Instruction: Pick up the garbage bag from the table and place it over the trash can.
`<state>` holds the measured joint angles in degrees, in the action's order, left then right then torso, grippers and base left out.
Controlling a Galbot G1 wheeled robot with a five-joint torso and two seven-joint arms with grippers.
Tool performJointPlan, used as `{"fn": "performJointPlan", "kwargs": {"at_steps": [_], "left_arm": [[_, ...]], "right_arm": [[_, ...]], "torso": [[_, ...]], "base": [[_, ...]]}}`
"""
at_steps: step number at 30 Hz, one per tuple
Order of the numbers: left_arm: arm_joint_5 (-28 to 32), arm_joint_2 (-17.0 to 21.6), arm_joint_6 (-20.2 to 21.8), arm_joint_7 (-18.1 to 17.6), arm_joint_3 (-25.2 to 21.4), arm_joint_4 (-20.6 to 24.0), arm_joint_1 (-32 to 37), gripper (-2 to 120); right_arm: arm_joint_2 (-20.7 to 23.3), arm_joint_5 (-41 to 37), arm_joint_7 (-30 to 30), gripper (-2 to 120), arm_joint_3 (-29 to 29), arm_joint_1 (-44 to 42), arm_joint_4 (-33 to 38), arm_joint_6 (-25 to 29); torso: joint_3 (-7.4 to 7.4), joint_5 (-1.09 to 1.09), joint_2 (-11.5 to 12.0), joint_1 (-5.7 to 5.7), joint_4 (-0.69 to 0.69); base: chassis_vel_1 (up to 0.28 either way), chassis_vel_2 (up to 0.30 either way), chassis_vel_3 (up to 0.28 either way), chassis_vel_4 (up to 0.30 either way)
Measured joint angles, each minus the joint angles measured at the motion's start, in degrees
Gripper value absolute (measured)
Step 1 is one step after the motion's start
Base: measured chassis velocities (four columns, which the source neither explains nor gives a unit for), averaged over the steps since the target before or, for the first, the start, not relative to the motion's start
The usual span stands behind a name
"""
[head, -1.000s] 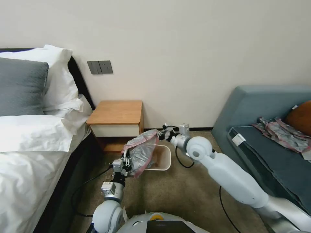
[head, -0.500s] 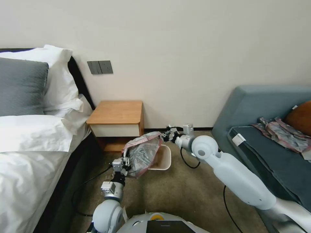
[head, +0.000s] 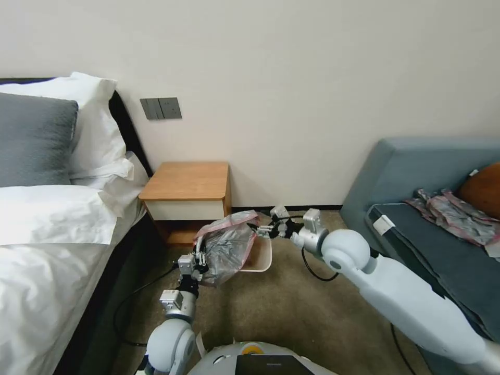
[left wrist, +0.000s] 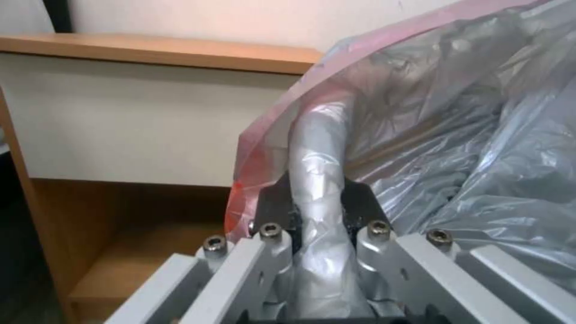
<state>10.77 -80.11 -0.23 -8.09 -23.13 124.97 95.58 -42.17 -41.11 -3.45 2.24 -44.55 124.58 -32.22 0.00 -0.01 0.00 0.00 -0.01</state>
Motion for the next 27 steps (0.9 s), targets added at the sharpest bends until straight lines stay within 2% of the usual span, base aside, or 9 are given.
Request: {"fn": "performJointPlan", "kwargs": {"at_steps": [5, 8, 9, 11, 15, 21, 23, 26, 27], "left_arm": [[0.19, 0.42, 0.22, -0.02, -0.08, 0.01, -0.19, 7], [0.19, 0.47, 0.23, -0.03, -0.08, 0.01, -0.22, 7], [0.20, 0.52, 0.26, -0.03, -0.10, 0.05, -0.24, 7], [0.19, 0.54, 0.29, -0.03, -0.12, 0.10, -0.27, 7], [0.20, 0.53, 0.34, -0.03, -0.12, 0.13, -0.31, 7], [0.31, 0.50, 0.50, -0.03, -0.12, 0.25, -0.28, 7], [0.34, 0.48, 0.65, 0.02, -0.11, 0.40, -0.23, 7], [0.35, 0.45, 0.74, 0.08, -0.10, 0.46, -0.19, 7], [0.35, 0.42, 0.84, 0.11, -0.10, 0.49, -0.17, 7]], "right_arm": [[0.89, 8.48, -4.55, 98, 0.32, 0.25, 1.00, 4.12], [1.02, 9.83, -5.37, 99, 0.46, 0.65, 1.13, 4.32], [1.28, 12.93, -6.99, 100, 0.88, 1.41, 1.15, 4.86], [1.38, 16.75, -8.00, 100, 1.40, 1.92, 0.80, 5.83], [1.31, 29.27, -11.84, 100, 2.58, 3.36, -0.20, 8.46], [1.48, 37.21, -14.91, 100, 3.23, 4.43, -0.49, 9.61], [1.65, 44.00, -17.26, 95, 3.96, 5.65, -1.30, 12.81], [1.76, 48.20, -18.59, 89, 4.61, 6.39, -1.82, 15.69], [1.87, 50.50, -19.36, 82, 5.03, 6.75, -2.27, 17.73]], "torso": [[0.00, 0.01, 0.00, 0.00, 0.01], [0.00, 0.01, 0.00, 0.00, 0.02], [0.00, 0.02, 0.00, 0.00, 0.02], [0.00, 0.01, 0.00, 0.00, 0.02], [0.00, 0.01, 0.00, 0.00, 0.02], [0.00, 0.01, 0.00, 0.00, 0.02], [0.00, 0.01, 0.00, 0.00, 0.01], [0.00, 0.01, 0.00, 0.00, 0.02], [0.00, 0.01, 0.00, 0.00, 0.01]], "base": [[0.000, 0.000, 0.000, 0.000], [0.000, 0.000, 0.000, 0.000], [0.000, 0.000, 0.000, 0.000], [0.000, 0.000, 0.000, 0.000], [0.000, 0.000, 0.000, 0.000], [0.000, 0.000, 0.000, 0.000], [0.000, 0.000, 0.000, 0.000], [0.000, 0.000, 0.000, 0.000], [0.000, 0.000, 0.000, 0.000]]}}
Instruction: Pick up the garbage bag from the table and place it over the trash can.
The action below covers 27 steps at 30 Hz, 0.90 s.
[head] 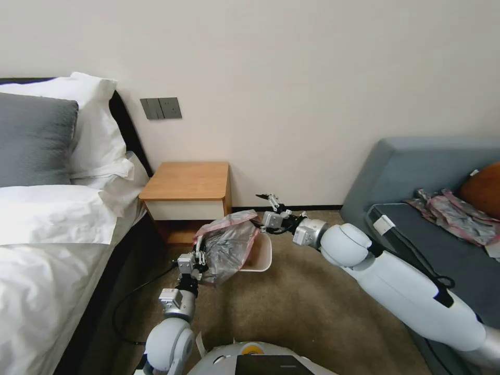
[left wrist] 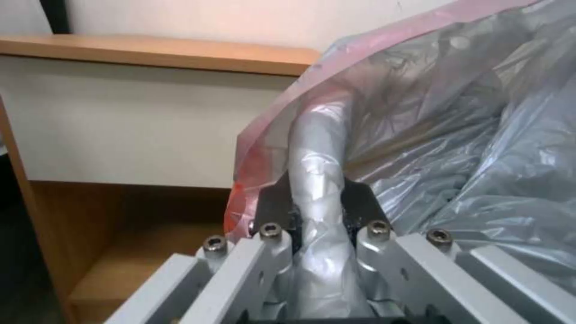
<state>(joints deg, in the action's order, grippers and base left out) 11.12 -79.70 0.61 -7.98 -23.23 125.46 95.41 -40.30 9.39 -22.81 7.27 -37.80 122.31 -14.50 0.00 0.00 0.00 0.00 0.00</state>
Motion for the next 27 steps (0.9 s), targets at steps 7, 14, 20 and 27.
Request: {"fn": "performJointPlan", "kwargs": {"at_steps": [7, 14, 20, 27], "left_arm": [[0.62, -0.28, 0.81, 0.09, 0.06, 0.19, 0.14, 7], [1.03, -0.43, 1.40, 0.17, 0.28, 0.32, 0.21, 7], [0.68, -0.82, 1.44, 0.44, 0.39, 0.11, 0.26, 7], [-0.77, -1.05, 0.91, 1.25, 0.40, -0.27, 0.46, 7]], "right_arm": [[0.67, 6.47, -0.62, 57, 1.06, 0.86, -0.92, 7.09], [1.79, 8.11, -0.47, 34, 1.97, 1.57, -1.09, 12.70], [1.94, 5.89, -0.27, 7, 3.64, 3.50, -0.99, 12.84], [1.54, -7.50, 0.42, 0, 6.92, 7.72, -1.56, 3.22]], "torso": [[0.00, 0.00, 0.00, 0.00, 0.00], [0.00, 0.00, 0.00, 0.00, 0.00], [0.00, 0.00, 0.00, 0.00, 0.00], [0.00, 0.00, 0.00, 0.00, 0.00]], "base": [[0.000, 0.000, 0.000, 0.000], [0.000, 0.000, 0.000, 0.000], [0.000, 0.000, 0.000, 0.000], [0.000, 0.000, 0.000, 0.000]]}}
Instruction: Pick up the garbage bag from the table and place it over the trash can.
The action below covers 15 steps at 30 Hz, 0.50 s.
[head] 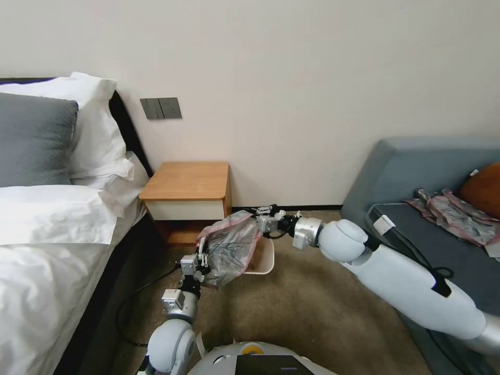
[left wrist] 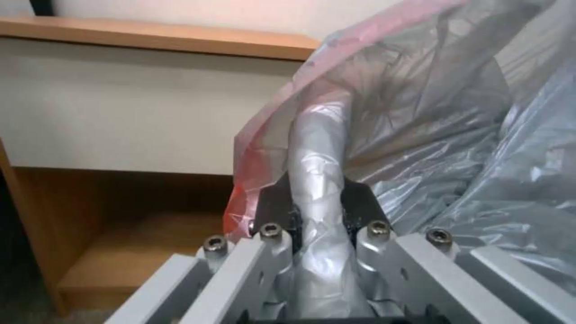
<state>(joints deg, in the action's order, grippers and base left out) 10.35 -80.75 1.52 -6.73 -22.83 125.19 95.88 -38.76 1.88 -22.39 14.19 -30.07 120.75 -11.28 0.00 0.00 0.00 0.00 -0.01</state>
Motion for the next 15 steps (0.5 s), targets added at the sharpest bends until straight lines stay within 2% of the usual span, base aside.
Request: {"fn": "performJointPlan", "kwargs": {"at_steps": [2, 3, 6, 8, 12, 13, 15], "left_arm": [[-0.47, -0.01, -0.35, 0.51, -0.02, -0.10, 0.07, 7], [-0.47, -0.01, -0.35, 0.51, -0.02, -0.10, 0.07, 7], [-1.23, -0.09, -1.11, 1.65, -0.16, -0.17, 0.21, 7], [-1.32, -0.11, -1.27, 1.91, -0.18, -0.17, 0.25, 7], [-1.46, -0.21, -1.68, 2.77, -0.37, -0.11, 0.51, 7], [-1.46, -0.21, -1.68, 2.77, -0.37, -0.11, 0.51, 7], [-1.45, -0.23, -1.92, 3.15, -0.43, -0.10, 0.52, 7]], "right_arm": [[-0.65, -6.11, 0.80, 0, 1.96, 3.11, -1.09, -3.60], [-0.65, -6.11, 0.80, 0, 1.96, 3.11, -1.09, -3.60], [-2.75, -12.57, 0.76, 0, 5.09, 9.57, -4.45, -9.15], [-3.53, -13.49, 0.40, 0, 5.95, 11.26, -5.70, -10.23], [-6.06, -17.10, -3.36, 0, 9.02, 16.82, -9.85, -15.67], [-6.06, -17.10, -3.36, 0, 9.02, 16.82, -9.85, -15.67], [-7.40, -18.19, -7.19, 0, 10.99, 19.56, -11.99, -18.82]], "torso": [[0.00, 0.00, 0.00, 0.00, 0.01], [0.00, 0.00, 0.00, 0.00, 0.01], [0.00, 0.01, 0.00, 0.00, 0.01], [0.00, 0.00, 0.00, 0.00, 0.01], [0.00, 0.00, 0.00, 0.00, 0.02], [0.00, 0.00, 0.00, 0.00, 0.02], [-0.01, 0.00, 0.00, 0.00, 0.01]], "base": [[0.000, 0.000, 0.000, 0.000], [0.000, 0.000, 0.000, 0.000], [0.000, 0.000, 0.000, 0.000], [0.000, 0.000, 0.000, 0.000], [0.000, 0.000, 0.000, 0.000], [0.000, 0.000, 0.000, 0.000], [0.000, 0.000, 0.000, 0.000]]}}
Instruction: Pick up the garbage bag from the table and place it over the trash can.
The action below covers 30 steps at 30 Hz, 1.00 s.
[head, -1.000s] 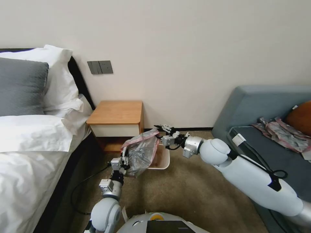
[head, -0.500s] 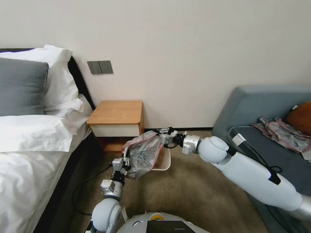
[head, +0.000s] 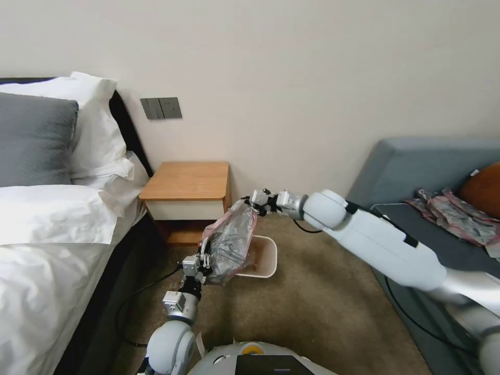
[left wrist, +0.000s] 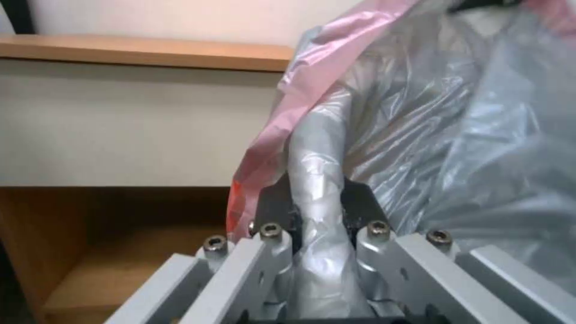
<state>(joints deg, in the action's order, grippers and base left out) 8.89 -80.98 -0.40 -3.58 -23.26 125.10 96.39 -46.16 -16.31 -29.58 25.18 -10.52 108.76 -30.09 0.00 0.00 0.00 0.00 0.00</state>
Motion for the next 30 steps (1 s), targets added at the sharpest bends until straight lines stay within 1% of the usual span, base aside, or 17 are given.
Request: {"fn": "performJointPlan", "kwargs": {"at_steps": [2, 3, 5, 7, 9, 11, 16, 19, 25, 27, 29, 30], "left_arm": [[0.09, -0.04, -0.16, 0.32, -0.06, 0.00, -0.06, 7], [0.09, -0.04, -0.16, 0.32, -0.06, 0.00, -0.06, 7], [0.50, -0.03, -0.44, 0.84, -0.15, 0.00, -0.23, 7], [0.69, -0.02, -0.52, 1.02, -0.19, 0.00, -0.29, 7], [1.92, -0.01, -1.02, 1.74, -0.59, -0.01, -0.52, 7], [3.52, 0.10, -1.37, 2.15, -1.35, -0.08, -0.70, 7], [5.71, 0.34, -1.62, 2.29, -2.25, -0.56, -1.24, 7], [8.60, 0.36, -1.65, 2.41, -2.41, -1.01, -1.69, 7], [11.33, 0.41, -1.68, 3.12, -2.51, -1.33, -2.01, 7], [12.30, 0.49, -1.68, 3.34, -2.66, -1.36, -2.06, 7], [13.35, 0.53, -1.69, 3.45, -2.98, -1.38, -2.04, 7], [13.35, 0.53, -1.69, 3.45, -2.98, -1.38, -2.04, 7]], "right_arm": [[-0.64, -0.83, -2.54, 0, 2.03, 1.86, -1.90, -1.46], [-0.64, -0.83, -2.54, 0, 2.03, 1.86, -1.90, -1.46], [-0.93, -1.45, -5.16, 0, 4.19, 3.65, -4.10, -2.18], [-0.93, -1.59, -6.03, 0, 4.87, 4.19, -4.87, -2.19], [-0.62, -1.50, -8.93, 0, 6.48, 5.74, -7.34, -1.73], [0.12, -1.70, -10.79, 0, 6.63, 6.39, -8.34, -0.90], [1.78, -2.36, -12.04, 0, 6.61, 6.83, -8.77, 0.35], [3.44, -3.77, -13.16, 0, 6.51, 6.81, -8.92, 1.32], [4.16, -5.51, -13.45, 0, 5.76, 6.11, -9.07, 2.37], [4.46, -5.72, -13.47, 7, 5.22, 5.86, -9.03, 2.64], [5.40, -6.01, -13.42, 18, 4.39, 5.59, -8.72, 3.05], [5.40, -6.01, -13.42, 18, 4.39, 5.59, -8.72, 3.05]], "torso": [[0.00, 0.01, 0.00, 0.00, 0.01], [0.00, 0.01, 0.00, 0.00, 0.01], [0.00, 0.00, 0.00, 0.00, 0.00], [0.00, 0.00, 0.00, 0.00, 0.00], [0.00, 0.00, 0.00, 0.00, -0.01], [0.00, -0.01, -0.01, 0.00, 0.00], [0.00, 0.00, 0.00, 0.00, -0.01], [0.00, 0.00, 0.00, 0.00, -0.01], [0.00, 0.00, 0.00, 0.00, 0.00], [0.00, -0.01, 0.00, 0.00, 0.00], [0.00, 0.00, 0.00, 0.00, 0.00], [0.00, 0.00, 0.00, 0.00, 0.00]], "base": [[0.000, 0.000, 0.000, 0.000], [0.000, 0.000, 0.000, 0.000], [0.000, 0.000, 0.000, 0.000], [0.000, 0.000, 0.000, 0.000], [0.000, 0.000, 0.000, 0.000], [0.000, 0.000, 0.000, 0.000], [0.000, 0.000, 0.000, 0.000], [0.000, 0.000, 0.000, 0.000], [0.000, 0.000, 0.000, 0.000], [0.000, 0.000, 0.000, 0.000], [0.000, 0.000, 0.000, 0.000], [0.000, 0.000, 0.000, 0.000]]}}
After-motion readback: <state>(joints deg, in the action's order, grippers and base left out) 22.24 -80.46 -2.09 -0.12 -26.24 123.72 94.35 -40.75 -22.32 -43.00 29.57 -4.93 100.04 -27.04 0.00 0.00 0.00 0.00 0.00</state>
